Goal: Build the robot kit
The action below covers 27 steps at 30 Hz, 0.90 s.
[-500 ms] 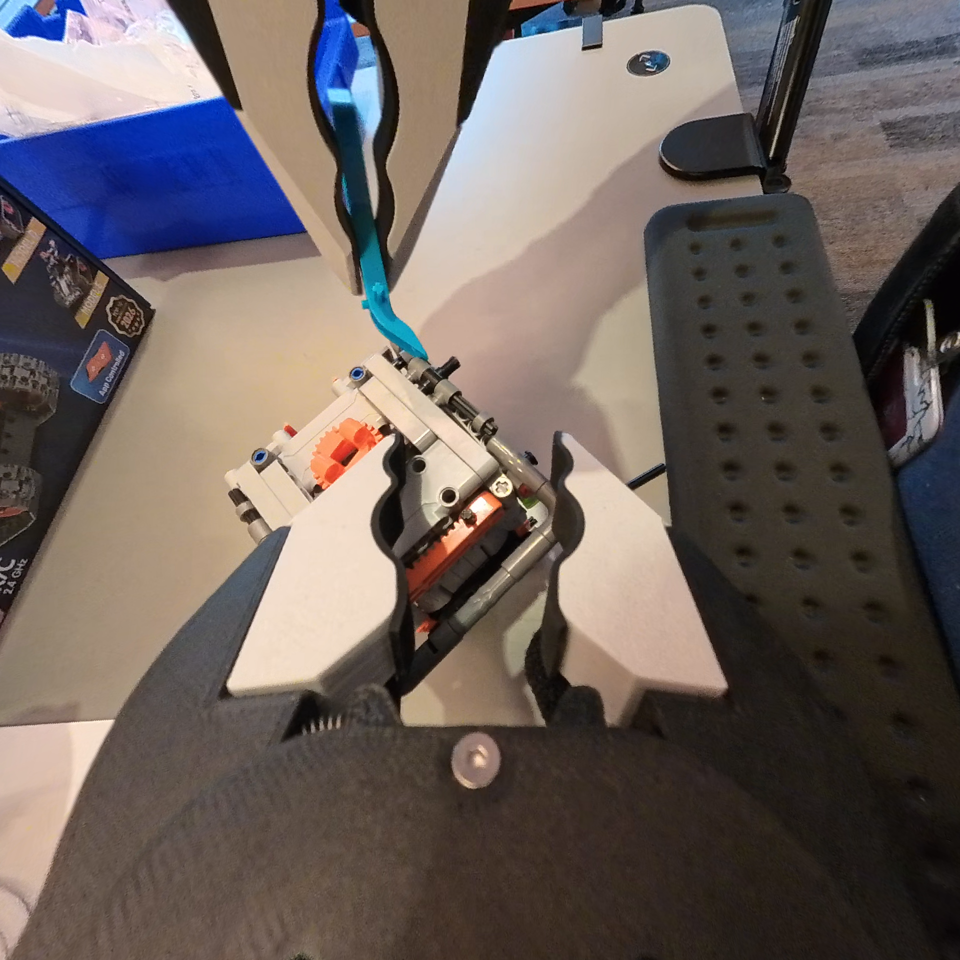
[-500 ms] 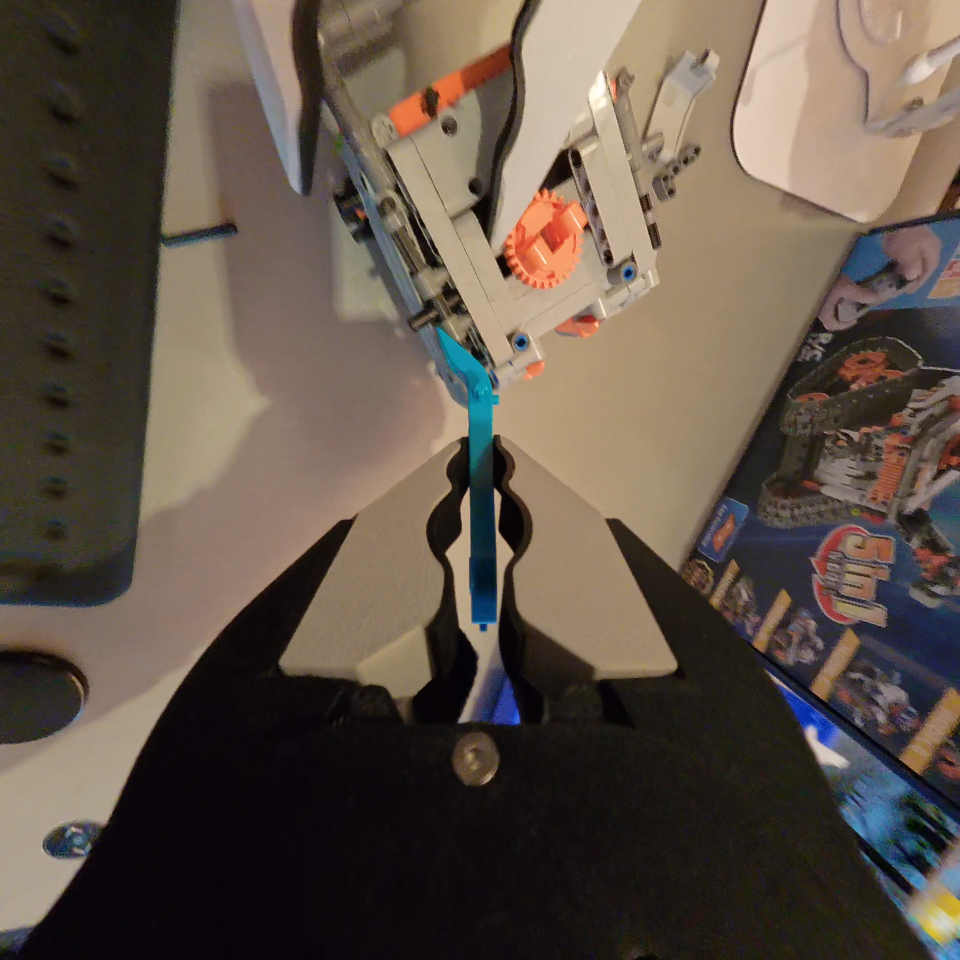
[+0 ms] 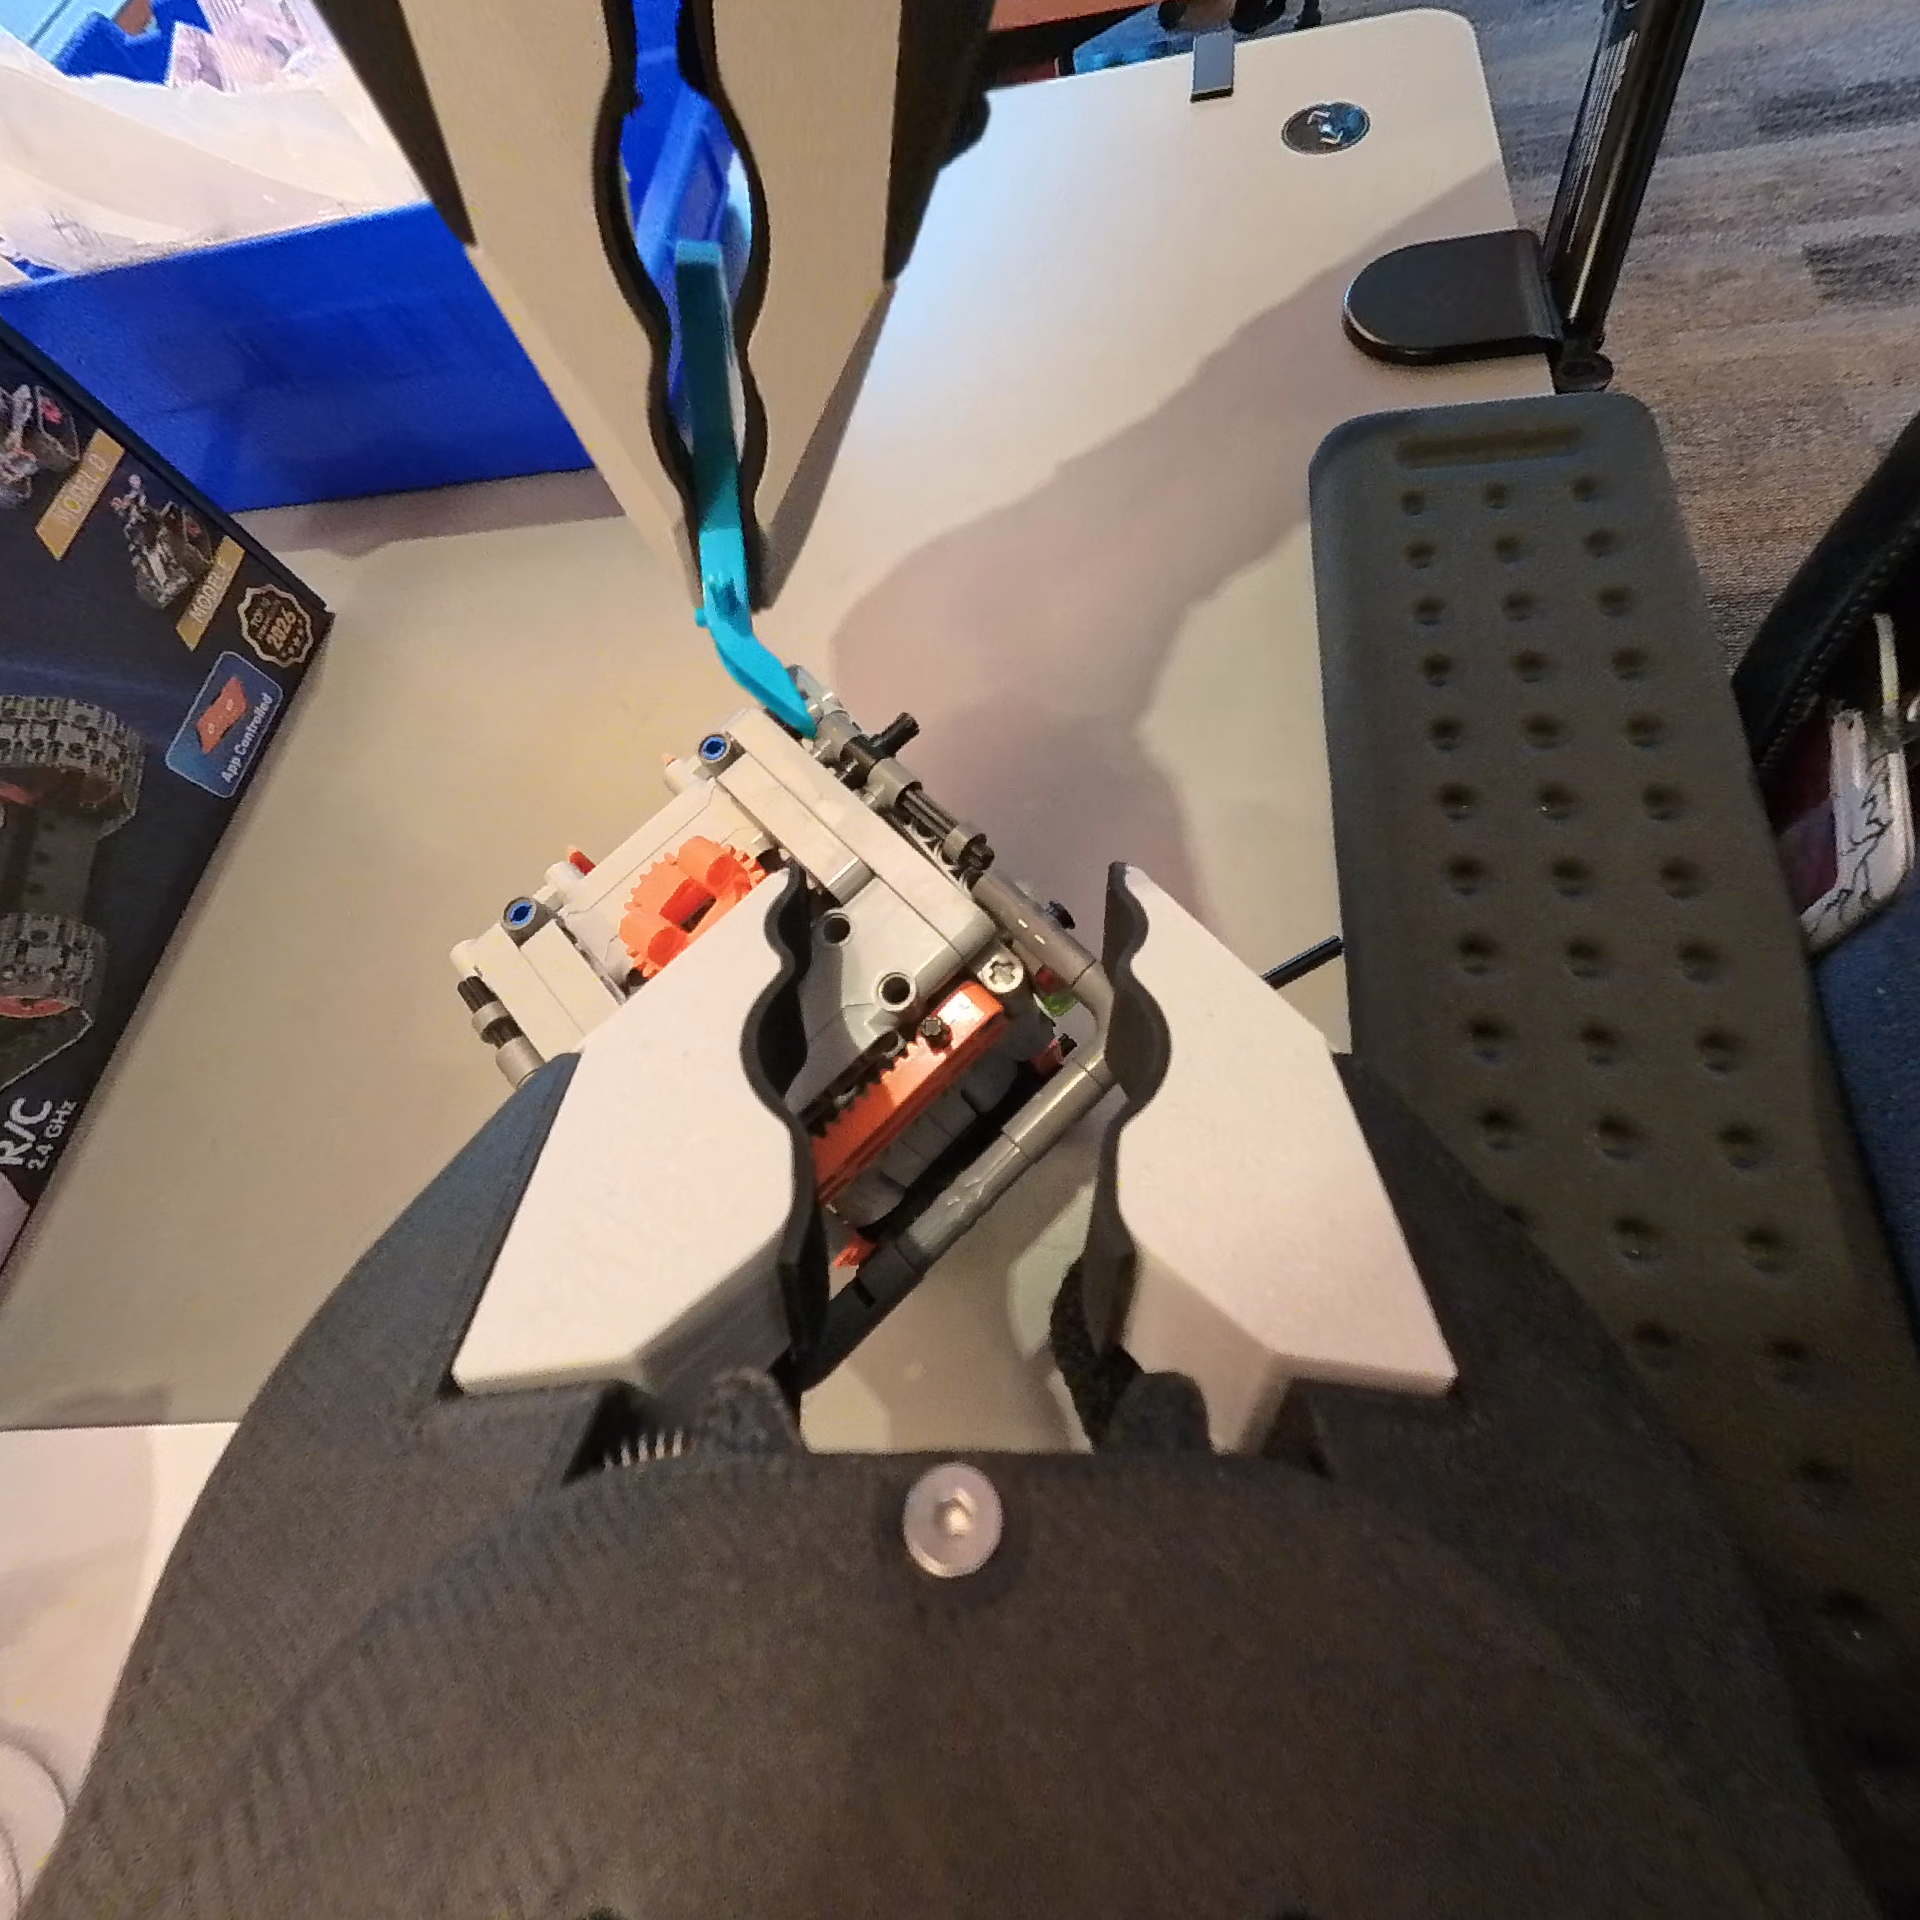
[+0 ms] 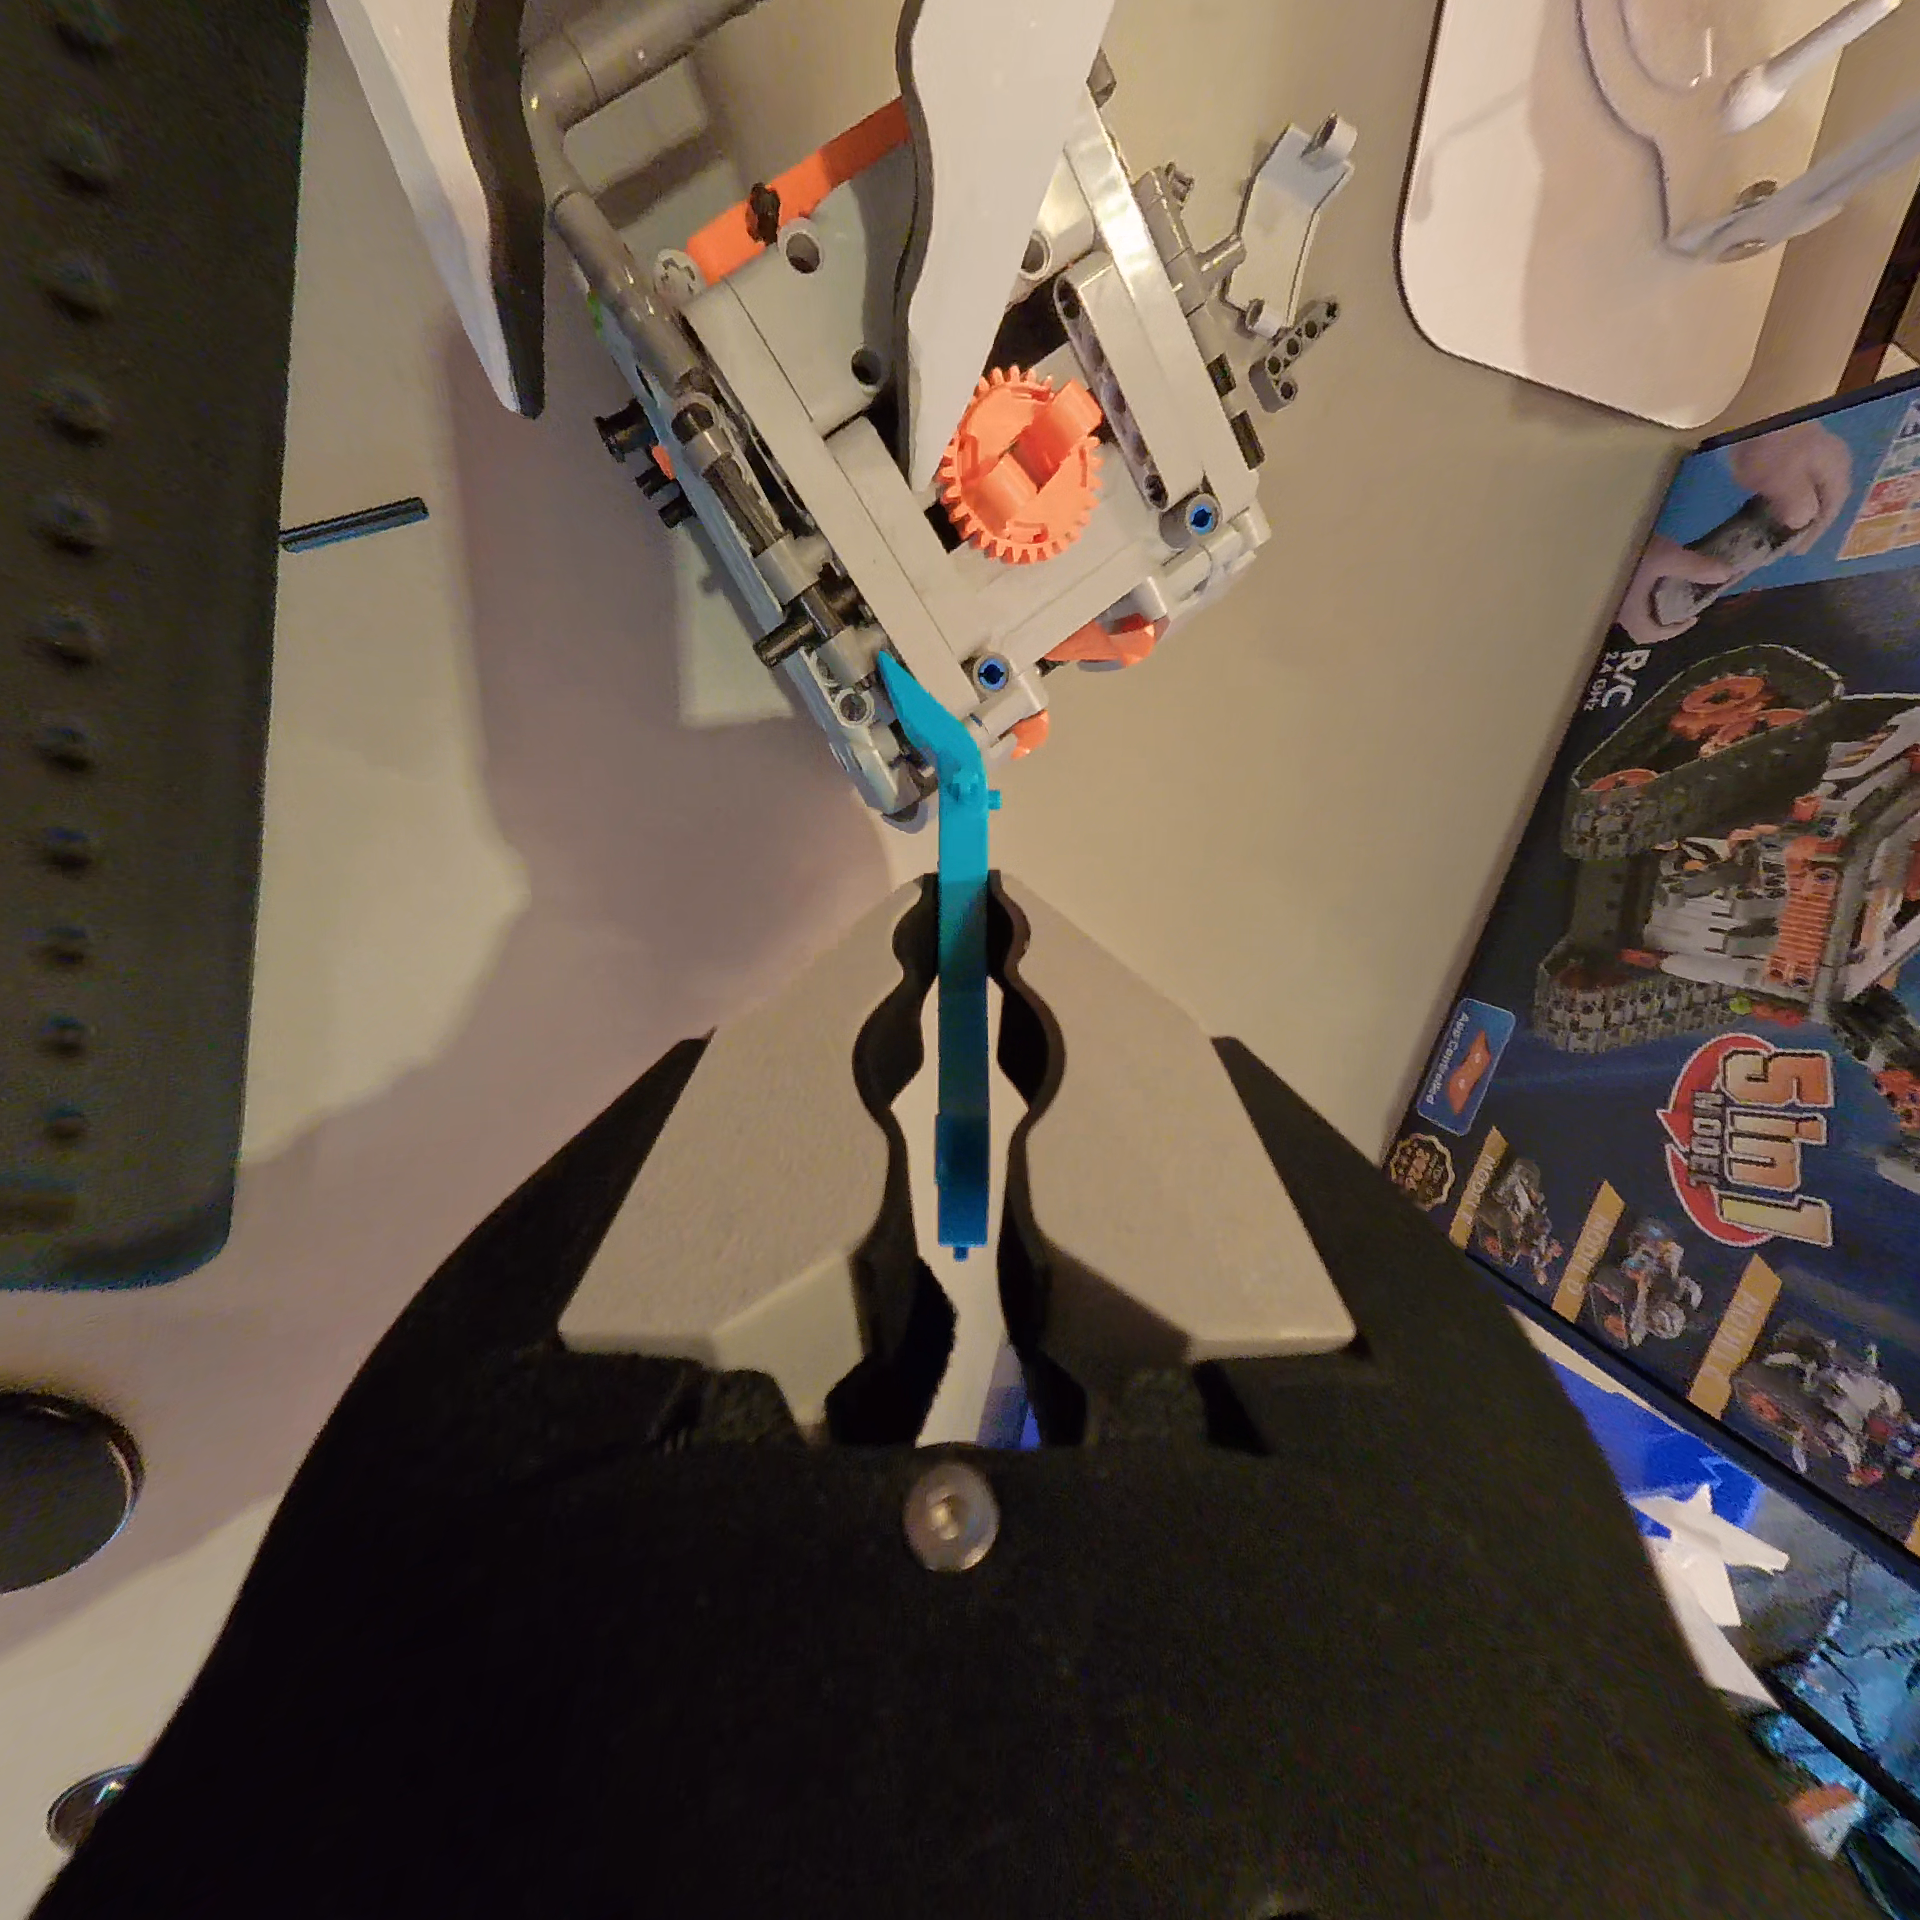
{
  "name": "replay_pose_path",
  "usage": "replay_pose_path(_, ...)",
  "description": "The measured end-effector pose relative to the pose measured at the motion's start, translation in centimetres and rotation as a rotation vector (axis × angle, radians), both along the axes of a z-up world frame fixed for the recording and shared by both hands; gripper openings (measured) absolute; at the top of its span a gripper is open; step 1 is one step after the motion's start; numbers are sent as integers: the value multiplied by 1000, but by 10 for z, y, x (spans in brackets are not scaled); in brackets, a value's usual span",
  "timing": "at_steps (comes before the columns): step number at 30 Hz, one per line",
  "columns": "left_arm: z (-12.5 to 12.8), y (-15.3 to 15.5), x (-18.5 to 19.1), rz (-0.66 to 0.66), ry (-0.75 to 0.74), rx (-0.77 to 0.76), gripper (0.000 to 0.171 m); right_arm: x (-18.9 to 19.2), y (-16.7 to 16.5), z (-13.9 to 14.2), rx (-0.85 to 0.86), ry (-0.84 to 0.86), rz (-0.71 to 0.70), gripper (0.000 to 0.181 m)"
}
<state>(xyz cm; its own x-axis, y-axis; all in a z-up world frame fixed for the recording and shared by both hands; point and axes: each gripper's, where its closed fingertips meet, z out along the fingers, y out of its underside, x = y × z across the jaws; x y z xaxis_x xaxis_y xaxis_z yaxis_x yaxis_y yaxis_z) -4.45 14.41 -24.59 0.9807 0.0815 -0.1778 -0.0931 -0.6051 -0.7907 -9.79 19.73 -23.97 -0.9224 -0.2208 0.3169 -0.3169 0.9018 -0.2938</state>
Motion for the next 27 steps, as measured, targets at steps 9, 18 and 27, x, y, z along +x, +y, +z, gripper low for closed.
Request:
replay_pose_path(9,0,0,-1,2,10,4,52,1,0,-5,72,-109,104,5)
replay_pose_path(18,0,1,1,-29,22,11,49,8,1,-8,139,-298,267,5)
replay_pose_path(27,0,1,3,-53,8,0,50,5,-1,-8,267,-404,436,5)
